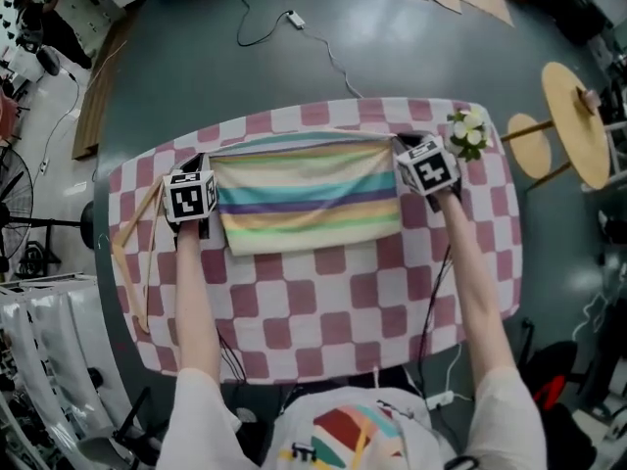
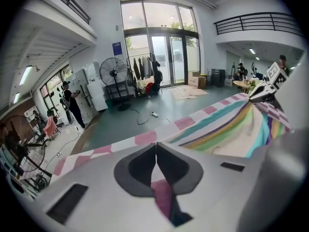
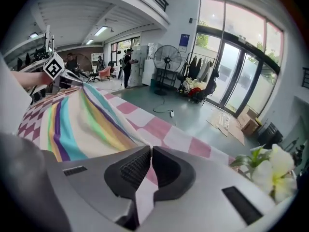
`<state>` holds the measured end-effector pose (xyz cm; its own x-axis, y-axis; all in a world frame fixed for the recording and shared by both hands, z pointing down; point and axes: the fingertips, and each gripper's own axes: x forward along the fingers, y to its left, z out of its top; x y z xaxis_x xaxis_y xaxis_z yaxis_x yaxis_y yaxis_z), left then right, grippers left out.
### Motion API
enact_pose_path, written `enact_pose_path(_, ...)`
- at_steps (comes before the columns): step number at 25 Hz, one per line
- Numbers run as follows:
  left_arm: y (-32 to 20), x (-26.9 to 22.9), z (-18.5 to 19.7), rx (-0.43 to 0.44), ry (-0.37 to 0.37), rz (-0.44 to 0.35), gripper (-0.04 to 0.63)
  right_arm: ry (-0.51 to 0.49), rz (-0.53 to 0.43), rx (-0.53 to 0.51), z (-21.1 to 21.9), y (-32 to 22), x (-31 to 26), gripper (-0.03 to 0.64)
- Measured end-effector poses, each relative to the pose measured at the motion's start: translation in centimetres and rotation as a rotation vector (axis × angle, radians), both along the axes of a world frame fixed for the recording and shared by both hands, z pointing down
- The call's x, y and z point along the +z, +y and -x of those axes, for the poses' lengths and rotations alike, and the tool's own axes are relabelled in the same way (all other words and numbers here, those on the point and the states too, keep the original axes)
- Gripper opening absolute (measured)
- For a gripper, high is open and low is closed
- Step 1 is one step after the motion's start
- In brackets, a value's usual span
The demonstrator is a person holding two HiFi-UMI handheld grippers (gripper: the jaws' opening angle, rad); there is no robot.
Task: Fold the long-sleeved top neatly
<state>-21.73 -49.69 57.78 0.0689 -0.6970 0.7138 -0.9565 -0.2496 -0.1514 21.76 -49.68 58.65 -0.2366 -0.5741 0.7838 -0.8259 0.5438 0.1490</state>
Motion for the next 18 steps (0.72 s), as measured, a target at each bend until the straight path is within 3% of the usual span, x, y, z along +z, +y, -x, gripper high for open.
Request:
enact_pose_path(5, -0.7, 3.4, 0.2, -0.038, 0.019, 0.049, 0.011, -0.038, -0.01, 0.02, 0.1, -1.2, 1.5, 0.019)
enact_pose_path(8, -0.8, 3.6, 0.5, -0.08, 0.034, 0.025, 0.012, -0.062, -0.076, 0.116, -0.9, -2.3, 0.6, 0.02)
enact_pose_path(10, -0.9, 3.1, 0.8, -0.105, 0.023, -0.013, 0.015, -0.077, -0.14, 0.163, -1.8, -2.9, -0.6, 0.06)
enact_pose_path(11, -0.8, 2.5, 0.7, -0.107, 0.023, -0.035, 0.023, -0.106, -0.162, 0.176, -1.7, -2.8, -1.4, 0.184)
enact_pose_path(12, -0.7, 1.7, 0.5, -0.107, 0.031, -0.062, 0.063, -0.15, -0.174, 0.187, -1.3, -2.3, -2.3, 0.253)
enact_pose_path(14, -0.2, -0.6, -0.1, -0.109, 0.059, -0.133, 0.145, -0.246, -0.196, 0.205, -0.1, -0.9, -4.4, 0.253)
enact_pose_path(18, 2.7, -6.5, -2.8, -0.069, 0.126, -0.277, 0.152, -0.42, -0.269, 0.251, 1.7, 3.2, -8.4, 0.252)
